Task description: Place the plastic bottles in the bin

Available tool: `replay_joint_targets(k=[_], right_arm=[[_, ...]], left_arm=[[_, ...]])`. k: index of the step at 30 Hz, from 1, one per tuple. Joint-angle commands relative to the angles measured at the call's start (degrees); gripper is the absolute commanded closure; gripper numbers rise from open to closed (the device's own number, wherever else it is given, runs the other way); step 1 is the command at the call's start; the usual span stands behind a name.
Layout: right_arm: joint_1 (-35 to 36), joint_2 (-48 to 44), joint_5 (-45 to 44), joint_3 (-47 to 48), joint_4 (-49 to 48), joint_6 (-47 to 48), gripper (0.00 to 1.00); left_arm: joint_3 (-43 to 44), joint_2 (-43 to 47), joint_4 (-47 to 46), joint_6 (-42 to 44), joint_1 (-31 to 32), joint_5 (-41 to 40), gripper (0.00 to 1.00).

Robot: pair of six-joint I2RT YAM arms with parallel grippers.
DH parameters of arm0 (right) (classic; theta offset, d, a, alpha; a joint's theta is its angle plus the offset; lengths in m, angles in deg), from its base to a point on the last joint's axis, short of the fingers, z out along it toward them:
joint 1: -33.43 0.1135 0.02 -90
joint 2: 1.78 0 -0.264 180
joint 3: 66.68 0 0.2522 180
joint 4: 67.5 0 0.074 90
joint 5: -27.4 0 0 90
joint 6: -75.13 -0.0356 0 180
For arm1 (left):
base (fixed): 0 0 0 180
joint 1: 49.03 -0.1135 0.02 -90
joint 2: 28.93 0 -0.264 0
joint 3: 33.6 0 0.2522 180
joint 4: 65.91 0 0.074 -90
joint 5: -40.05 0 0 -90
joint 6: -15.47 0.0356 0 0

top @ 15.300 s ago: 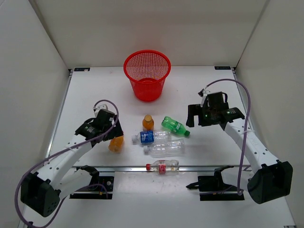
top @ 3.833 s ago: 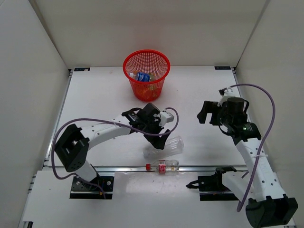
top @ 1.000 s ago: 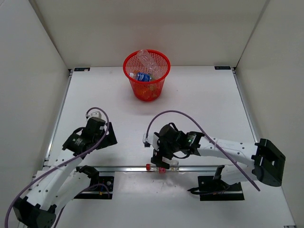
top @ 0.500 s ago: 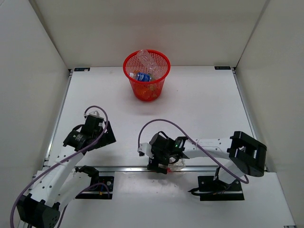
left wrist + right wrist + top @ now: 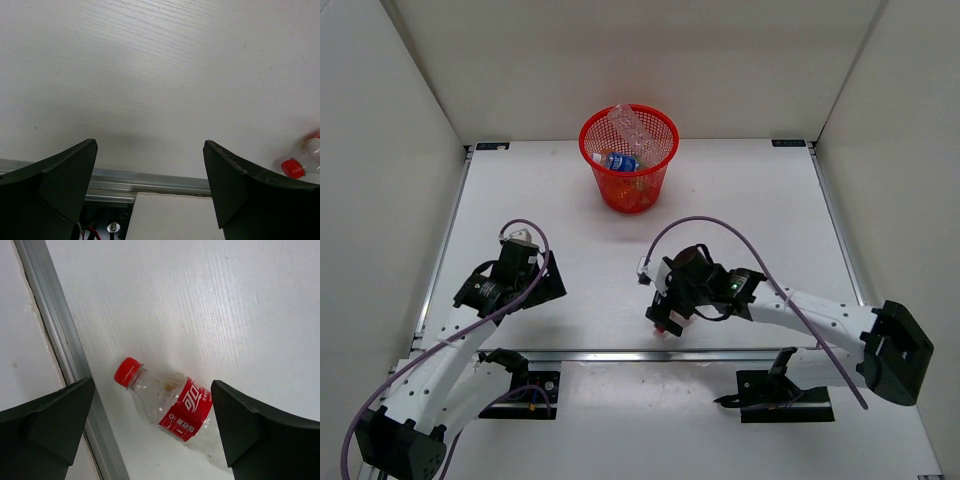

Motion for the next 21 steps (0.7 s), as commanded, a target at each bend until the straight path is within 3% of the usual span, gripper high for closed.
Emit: replay_joint_targets(k=[1, 13, 15, 17, 19, 21], right_arm=[[-2.26, -4.05, 4.28, -2.85, 0.10, 0.70, 0.01], [-16.24, 1.75, -3.62, 0.39, -3.33, 15.12, 0.01], [-17.64, 2.62, -5.82, 4.41, -1.58, 10.15, 0.01], [-19.83, 3.33, -9.95, 8.28, 2.63, -0.23, 0.01], [-19.76, 3.51, -18.18, 10.24, 5.18, -17.05, 0.01], [-19.32, 2.11, -21.29, 8.50, 4.50, -24.75, 0.01]], left_arm=[[0.74, 0.73, -1.37, 0.39, -0.27, 0.60, 0.02], [1.36, -1.29, -2.87, 0.57, -0.44, 2.18, 0.01], [1.01, -0.68, -2.87, 0.13, -0.79, 2.36, 0.02], [0.31, 0.20, -2.86, -0.57, -0.62, 2.27, 0.02], [-0.58, 1.08, -3.21, -1.36, -0.71, 3.23, 0.02], [-1.54, 1.17, -4.61, -1.89, -0.79, 4.81, 0.01]])
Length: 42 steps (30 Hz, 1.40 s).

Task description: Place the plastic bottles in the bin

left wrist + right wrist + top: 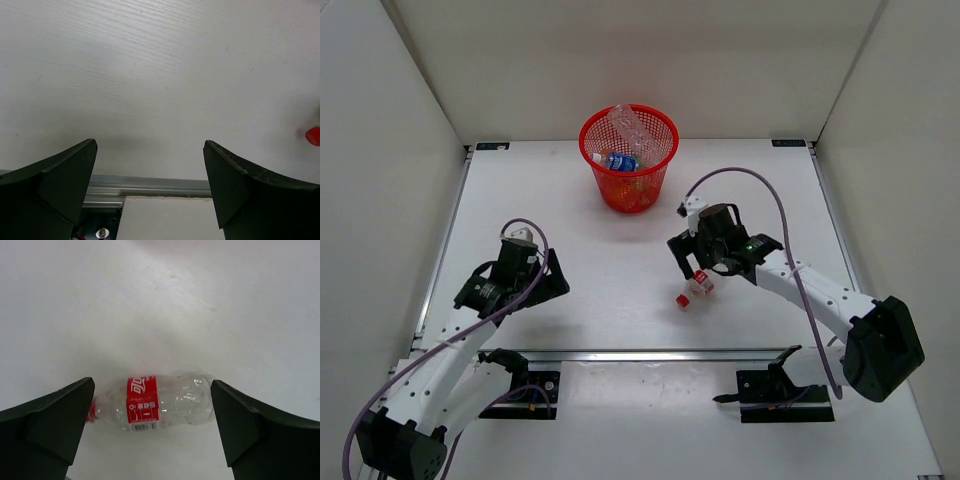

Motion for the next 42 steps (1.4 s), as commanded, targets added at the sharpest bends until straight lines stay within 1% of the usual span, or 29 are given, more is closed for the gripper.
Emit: replay_joint_targets(k=[1, 3, 4, 6, 7, 9, 11, 14, 16, 18, 20, 21, 23, 25, 26, 28, 29, 30, 31, 33, 34, 35, 36, 37, 38, 39, 40, 41, 42], right_arm=[[-0.21, -3.25, -12.74, -0.52, 0.35, -21.59, 0.01], [-3.27, -4.23, -16.81, -2.81, -0.81, -28.46, 0.01], [-7.12, -3.79, -15.51, -2.03, 0.76, -32.58, 0.01], [-10.40, -1.34, -13.66, 0.17, 3.91, -39.18, 0.00], [-10.41, -0.98, -13.83, 0.87, 4.37, -39.82, 0.01], [-7.62, 2.34, -19.34, 2.01, 5.69, -43.33, 0.01], [-5.67, 5.15, -21.38, 3.60, 7.45, -47.53, 0.01], [-6.11, 8.60, -17.00, 1.86, 6.76, -52.65, 0.01], [-4.53, 9.48, -17.34, 0.18, 5.17, -56.16, 0.01], [-3.73, 10.35, -19.62, -0.70, 6.39, -58.80, 0.00], [-3.38, 10.88, -20.16, -2.01, 6.05, -58.90, 0.01], [-3.38, 10.97, -20.42, -2.81, 5.35, -58.99, 0.02], [-3.99, 11.41, -19.02, -3.25, 3.50, -58.64, 0.13], [-4.26, 12.73, -18.23, -2.38, 2.36, -57.85, 0.15], [-3.82, 13.26, -18.84, -1.42, 2.27, -57.24, 0.20], [-3.12, 14.13, -19.89, 0.17, 2.35, -56.01, 0.38], [-2.86, 14.66, -19.98, 1.83, 2.44, -54.35, 0.53], [-2.85, 15.01, -20.59, 3.67, 2.44, -53.46, 0.62], [-3.03, 14.67, -20.60, 6.74, 3.57, -51.10, 0.66], [-3.12, 14.15, -21.30, 12.02, 3.23, -43.30, 0.67], [-3.20, 14.05, -21.82, 15.69, 2.89, -40.64, 0.69], [-3.38, 13.36, -21.74, 17.82, 1.75, -35.14, 0.70], [-3.55, 12.83, -21.39, 21.84, -0.52, -29.95, 0.68], [-3.73, 12.82, -21.39, 25.80, -2.98, -27.72, 0.70], [-3.82, 12.65, -19.82, 29.41, -5.01, -22.04, 0.69], [-4.43, 12.91, -19.29, 31.27, -8.42, -17.81, 0.68], [-4.44, 13.00, -18.76, 33.99, -12.81, -15.50, 0.70], [-4.52, 14.39, -16.49, 35.58, -15.46, -10.96, 0.70], [-4.61, 15.19, -14.73, 37.42, -20.27, -8.74, 0.68]], left_arm=[[-1.28, 0.93, -2.48, -1.06, -0.45, 3.41, 0.01], [-1.46, 0.06, -3.01, -0.54, -0.27, 4.56, 0.01], [-0.94, -0.82, -2.84, -0.01, -0.10, 4.13, 0.01], [-0.67, -1.61, -2.21, 0.78, -0.10, 3.07, 0.02], [-0.23, -1.53, -2.22, 1.22, -0.10, 3.16, 0.02], [-0.32, -1.71, -2.13, 1.84, -0.79, 3.77, 0.02], [-0.06, -1.62, -2.04, 2.10, -1.06, 3.78, 0.02], [-0.23, -1.44, -1.78, 1.84, -1.06, 3.95, 0.01], [-0.41, -1.35, -2.04, 1.84, -0.71, 4.12, 0.01], [-0.41, -0.83, -1.61, 2.27, -0.80, 3.86, 0.02], [-0.32, -0.65, -1.25, 2.36, -0.97, 3.69, 0.01], [-0.32, -0.74, -1.25, 2.71, -1.15, 3.60, 0.01], [0.12, -0.91, -0.90, 3.15, -1.41, 3.16, 0.01], [0.38, -1.62, -0.64, 3.24, -1.33, 2.55, 0.01], [0.91, -1.53, -0.90, 3.24, -1.67, 2.63, 0.01], [1.00, -1.70, -0.73, 3.42, -1.50, 2.89, 0.01], [1.52, -1.71, -0.81, 3.59, -1.50, 2.37, 0.01], [1.35, -1.88, -0.99, 3.60, -1.59, 2.19, 0.02], [1.79, -1.71, -0.64, 3.68, -1.94, 2.28, 0.01], [1.96, -1.62, -1.34, 3.86, -2.12, 2.63, 0.01], [1.97, -1.62, -1.43, 4.12, -2.55, 2.81, 0.02], [1.79, -1.70, -1.86, 4.04, -2.64, 3.07, 0.02], [1.53, -1.53, -2.04, 4.38, -2.47, 3.25, 0.01], [1.35, -1.44, -2.39, 3.95, -2.29, 3.33, 0.01], [0.66, -1.62, -2.31, 3.95, -2.73, 3.33, 0.01], [0.39, -1.62, -2.92, 3.86, -2.56, 3.25, 0.01], [-0.49, -1.53, -3.01, 3.69, -3.17, 3.25, 0.01], [-0.49, -1.36, -3.36, 3.51, -3.69, 3.59, 0.01], [-0.76, -1.01, -4.06, 3.42, -3.52, 3.95, 0.01]])
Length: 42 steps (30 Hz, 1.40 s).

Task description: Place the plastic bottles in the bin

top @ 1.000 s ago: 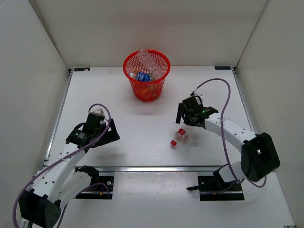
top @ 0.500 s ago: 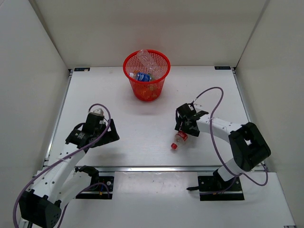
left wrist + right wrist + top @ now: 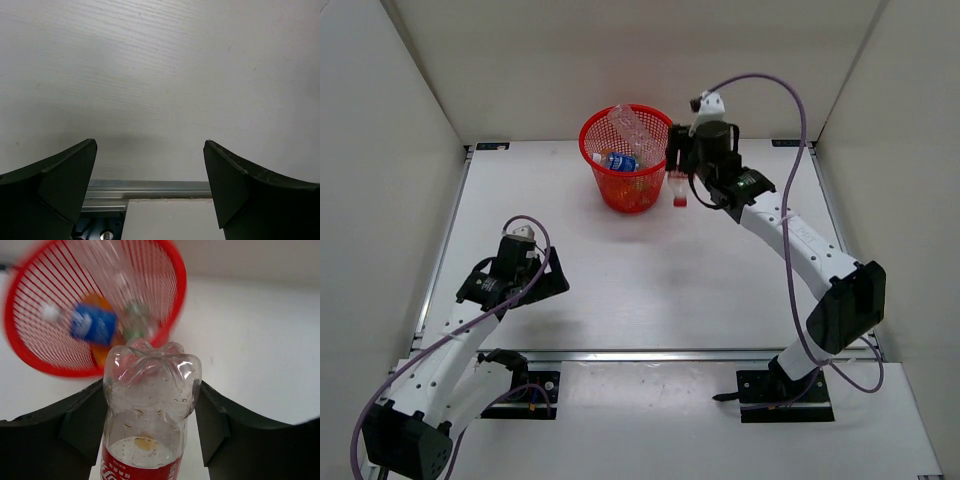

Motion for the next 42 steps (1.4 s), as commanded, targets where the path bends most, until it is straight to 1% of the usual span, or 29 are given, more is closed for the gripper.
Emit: replay_joint_targets(k=[1, 2, 3, 4, 5, 7, 8, 11, 13, 14, 17, 18, 19, 20, 22, 24, 26, 27, 28, 30, 31, 32, 34, 35, 36, 37, 38, 40, 42], right_arm=[[-0.52, 0.33, 4.89, 6.57, -20.29, 18.85, 0.68], [-0.96, 1.73, 8.99, 6.59, -23.05, 22.02, 0.67], [-1.57, 3.40, 12.78, 6.59, -29.43, 23.27, 0.64], [-2.19, 4.63, 15.43, 6.76, -34.45, 24.33, 0.59], [-2.89, 7.08, 21.63, 7.89, -38.07, 25.82, 0.55], [-3.33, 13.14, 29.91, 10.79, -41.43, 27.31, 0.54], [-3.77, 14.47, 31.61, 12.72, -43.45, 27.33, 0.54], [-4.30, 22.81, 40.39, 17.47, -44.79, 25.75, 0.54], [-4.83, 25.02, 42.42, 20.64, -43.74, 27.23, 0.54], [-4.57, 26.16, 43.13, 21.69, -42.69, 28.11, 0.53], [-3.34, 25.83, 44.63, 20.13, -42.85, 30.39, 0.42], [-2.81, 25.74, 43.94, 19.69, -42.33, 30.75, 0.34], [-2.46, 25.39, 42.28, 20.29, -41.54, 32.15, 0.12], [-2.20, 25.47, 40.17, 20.82, -38.92, 33.55, 0.01], [-1.14, 25.21, 36.12, 24.15, -34.26, 34.44, 0.00], [-0.18, 23.29, 27.46, 24.86, -32.05, 34.10, 0.01], [0.18, 21.09, 22.43, 24.78, -28.89, 34.18, 0.01], [0.70, 19.25, 19.00, 25.21, -24.96, 32.88, 0.00], [1.14, 18.45, 18.01, 25.31, -19.96, 32.08, 0.01], [1.06, 13.37, 9.86, 24.35, -12.47, 27.88, 0.01], [0.45, 11.69, 9.31, 22.08, -8.00, 26.72, 0.00], [0.01, 8.63, 8.43, 18.40, -6.05, 25.84, 0.01], [-2.27, 1.25, 6.05, 12.69, 0.01, 19.89, 0.00], [-4.37, -0.52, 5.87, 8.91, 2.91, 17.59, 0.01], [-5.87, -4.02, 8.40, 6.78, 4.51, 13.48, 0.01], [-9.02, -7.36, 11.20, 2.32, 7.31, 10.13, 0.01], [-11.83, -10.18, 11.23, -1.37, 10.03, 7.05, 0.01], [-14.92, -13.53, 8.87, -6.22, 16.52, 3.79, 0.01], [-17.74, -15.38, 7.89, -11.06, 23.31, 2.99, 0.01]], left_arm=[[-0.45, 0.55, -2.29, -0.05, -1.23, 0.69, 0.01], [-0.89, 0.37, -2.55, -0.49, -1.32, 0.61, 0.01], [-0.37, 0.46, -2.82, -0.32, -1.49, 0.78, 0.02], [-0.28, 0.02, -2.82, -0.84, -1.58, 0.09, 0.01], [0.16, -0.33, -3.43, -0.41, -1.49, 0.43, 0.01], [0.51, -1.29, -3.79, -0.58, -1.93, 0.78, 0.02], [0.69, -1.82, -3.79, -0.32, -1.76, 0.69, 0.01], [0.60, -2.88, -4.49, -0.67, -1.85, 1.57, 0.01], [0.78, -3.23, -4.66, -0.41, -1.85, 1.31, 0.01], [0.69, -3.32, -4.58, -0.32, -2.19, 1.22, 0.01], [1.56, -3.93, -4.85, 0.29, -3.07, 1.13, 0.01], [1.57, -4.28, -5.10, 0.56, -3.16, 1.31, 0.01], [2.27, -4.29, -5.37, 0.73, -3.25, 0.79, 0.02], [2.79, -4.37, -5.20, 0.47, -3.16, 0.78, 0.01], [3.33, -4.99, -5.81, 1.25, -3.25, 1.05, 0.01], [5.51, -5.42, -6.34, 1.43, -3.25, 0.79, 0.01], [6.75, -6.48, -6.07, 1.79, -3.42, 0.69, 0.01], [7.63, -6.48, -6.25, 2.05, -3.78, 0.69, 0.01], [8.94, -7.44, -6.07, 2.66, -3.95, -0.09, 0.02], [10.61, -8.85, -5.03, 3.46, -3.86, -1.41, 0.01], [11.32, -9.47, -5.28, 3.63, -3.69, -1.59, 0.01], [12.11, -9.73, -5.11, 4.16, -3.78, -1.24, 0.01], [13.95, -10.43, -5.46, 4.25, -3.69, -2.20, 0.01], [14.57, -10.70, -5.28, 4.60, -3.60, -2.55, 0.02], [15.45, -11.75, -5.02, 4.95, -3.60, -3.17, 0.01], [16.50, -12.19, -5.02, 5.48, -3.69, -3.52, 0.02], [16.68, -12.89, -4.84, 5.39, -3.87, -4.66, 0.01], [17.56, -14.30, -4.93, 5.40, -3.87, -6.85, 0.02], [18.70, -14.83, -5.28, 5.13, -2.38, -10.71, 0.02]])
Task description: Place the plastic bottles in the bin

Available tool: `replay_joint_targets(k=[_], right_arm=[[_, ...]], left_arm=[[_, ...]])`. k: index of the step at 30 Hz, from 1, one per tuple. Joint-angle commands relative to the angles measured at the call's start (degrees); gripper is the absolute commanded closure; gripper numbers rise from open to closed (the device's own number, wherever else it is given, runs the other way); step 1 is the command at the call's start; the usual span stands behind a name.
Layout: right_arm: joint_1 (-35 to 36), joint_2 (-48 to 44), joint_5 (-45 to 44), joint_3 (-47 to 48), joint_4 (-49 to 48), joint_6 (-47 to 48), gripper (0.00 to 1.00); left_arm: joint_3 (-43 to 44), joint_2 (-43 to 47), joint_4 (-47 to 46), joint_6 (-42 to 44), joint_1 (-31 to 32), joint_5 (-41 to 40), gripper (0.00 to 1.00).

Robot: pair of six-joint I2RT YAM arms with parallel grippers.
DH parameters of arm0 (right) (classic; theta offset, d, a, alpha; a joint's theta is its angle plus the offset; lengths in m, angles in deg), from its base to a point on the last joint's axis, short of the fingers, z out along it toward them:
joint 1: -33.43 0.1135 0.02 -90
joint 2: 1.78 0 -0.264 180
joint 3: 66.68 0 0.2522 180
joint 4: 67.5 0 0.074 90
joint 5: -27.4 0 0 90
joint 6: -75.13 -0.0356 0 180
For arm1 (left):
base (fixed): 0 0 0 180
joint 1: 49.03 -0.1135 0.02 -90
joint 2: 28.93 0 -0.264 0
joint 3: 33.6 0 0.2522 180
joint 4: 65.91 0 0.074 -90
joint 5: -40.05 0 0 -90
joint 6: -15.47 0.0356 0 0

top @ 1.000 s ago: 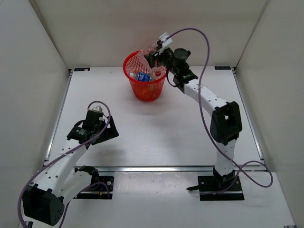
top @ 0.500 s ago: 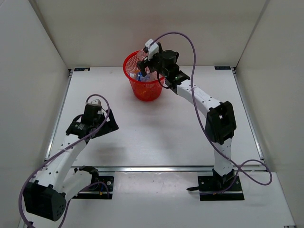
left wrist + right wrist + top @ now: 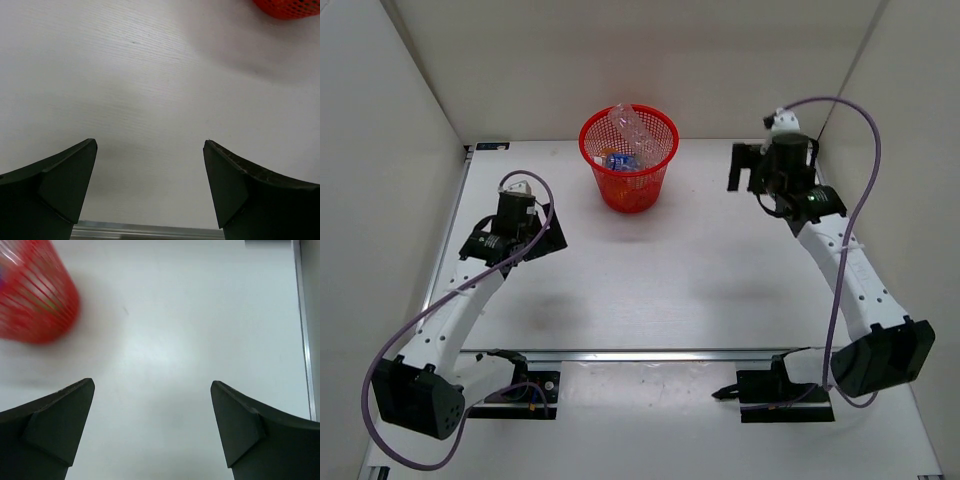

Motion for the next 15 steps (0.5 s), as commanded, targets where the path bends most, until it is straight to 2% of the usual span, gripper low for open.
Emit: replay_joint_targets(k=[1, 6, 9, 11, 13, 15], right_arm=[[-4.60, -1.58, -1.03, -7.10, 18.92, -6.68, 0.00], [-13.49, -6.59, 0.56, -17.20, 24.32, -6.41, 0.01], [-13.86, -11.94, -0.67, -20.98, 22.83, -6.15, 0.01], [-14.03, -15.72, -0.41, -22.40, 21.34, -6.59, 0.00], [-15.60, -16.35, 1.70, -22.40, 22.12, -5.63, 0.01], [-15.27, -16.18, -0.04, -22.84, 22.30, -6.50, 0.00]], left_arm=[[2.82, -0.80, -0.82, 1.02, 1.80, -7.95, 0.02], [3.70, -2.12, -2.23, 1.28, -1.36, -8.40, 0.01], [3.17, -1.95, -3.11, 1.90, 0.57, -11.47, 0.01], [2.91, -1.51, -3.20, 1.55, -0.21, -10.26, 0.02], [2.47, -0.98, -3.37, 1.20, -0.74, -9.03, 0.02], [1.50, 0.16, -3.46, 1.37, -0.57, -9.46, 0.01]])
